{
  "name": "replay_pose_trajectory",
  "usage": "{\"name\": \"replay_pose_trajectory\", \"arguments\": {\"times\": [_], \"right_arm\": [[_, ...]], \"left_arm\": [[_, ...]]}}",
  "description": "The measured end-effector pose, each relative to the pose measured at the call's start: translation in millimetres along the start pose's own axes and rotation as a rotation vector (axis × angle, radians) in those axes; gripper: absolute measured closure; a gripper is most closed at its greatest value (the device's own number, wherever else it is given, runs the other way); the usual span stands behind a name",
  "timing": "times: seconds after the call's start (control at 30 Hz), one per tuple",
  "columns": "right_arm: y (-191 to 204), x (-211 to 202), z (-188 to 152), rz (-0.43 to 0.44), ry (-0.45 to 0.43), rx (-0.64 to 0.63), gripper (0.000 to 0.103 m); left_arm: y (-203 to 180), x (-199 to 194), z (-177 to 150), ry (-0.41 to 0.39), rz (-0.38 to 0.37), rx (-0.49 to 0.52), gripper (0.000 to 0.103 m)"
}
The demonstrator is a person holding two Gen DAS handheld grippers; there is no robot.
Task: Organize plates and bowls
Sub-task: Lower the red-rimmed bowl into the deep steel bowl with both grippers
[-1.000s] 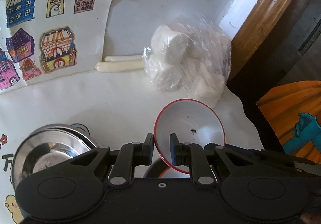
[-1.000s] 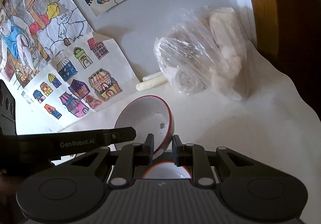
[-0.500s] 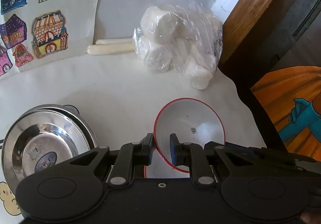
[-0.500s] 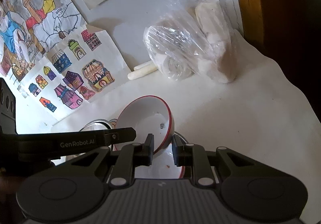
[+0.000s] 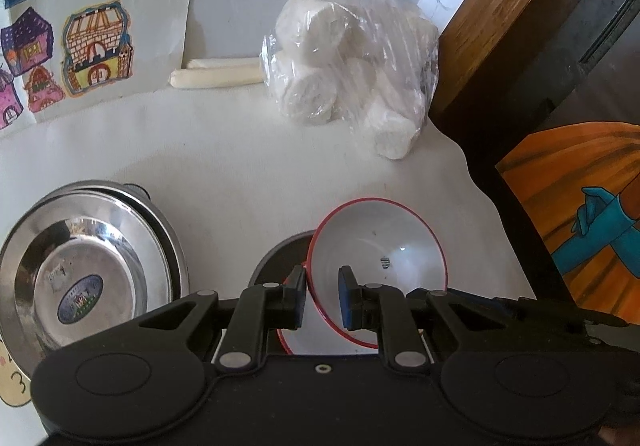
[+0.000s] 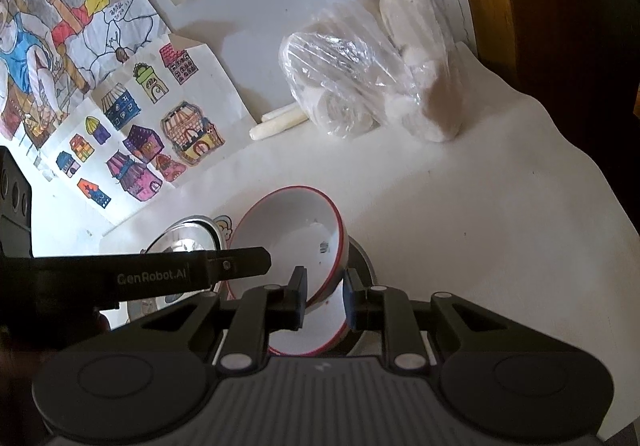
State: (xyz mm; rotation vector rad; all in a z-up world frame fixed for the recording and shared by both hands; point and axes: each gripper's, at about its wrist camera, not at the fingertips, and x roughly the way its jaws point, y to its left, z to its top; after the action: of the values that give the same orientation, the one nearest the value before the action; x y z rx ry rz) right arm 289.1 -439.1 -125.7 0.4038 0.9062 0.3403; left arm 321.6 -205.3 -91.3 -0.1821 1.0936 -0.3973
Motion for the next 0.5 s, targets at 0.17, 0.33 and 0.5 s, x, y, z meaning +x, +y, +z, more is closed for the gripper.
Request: {"name": "replay_pose_trajectory", "arguments": {"times": [0.17, 0.33, 0.5], "right_arm": [[-2, -1, -4, 0.004, 0.021, -0.003, 0.082], [-5, -3, -8, 0.003, 0.04, -0.002, 0.082], [-8, -4, -7, 0.007, 0.053, -0.009, 0.082]], "left_arm": [[0, 0, -8, 0.016, 0.0, -0.019, 0.086], [-2, 3, -16, 0.041, 0.001, -0.028, 0.086], [-2, 4, -21, 0.056, 0.005, -0.035, 0.086]]}}
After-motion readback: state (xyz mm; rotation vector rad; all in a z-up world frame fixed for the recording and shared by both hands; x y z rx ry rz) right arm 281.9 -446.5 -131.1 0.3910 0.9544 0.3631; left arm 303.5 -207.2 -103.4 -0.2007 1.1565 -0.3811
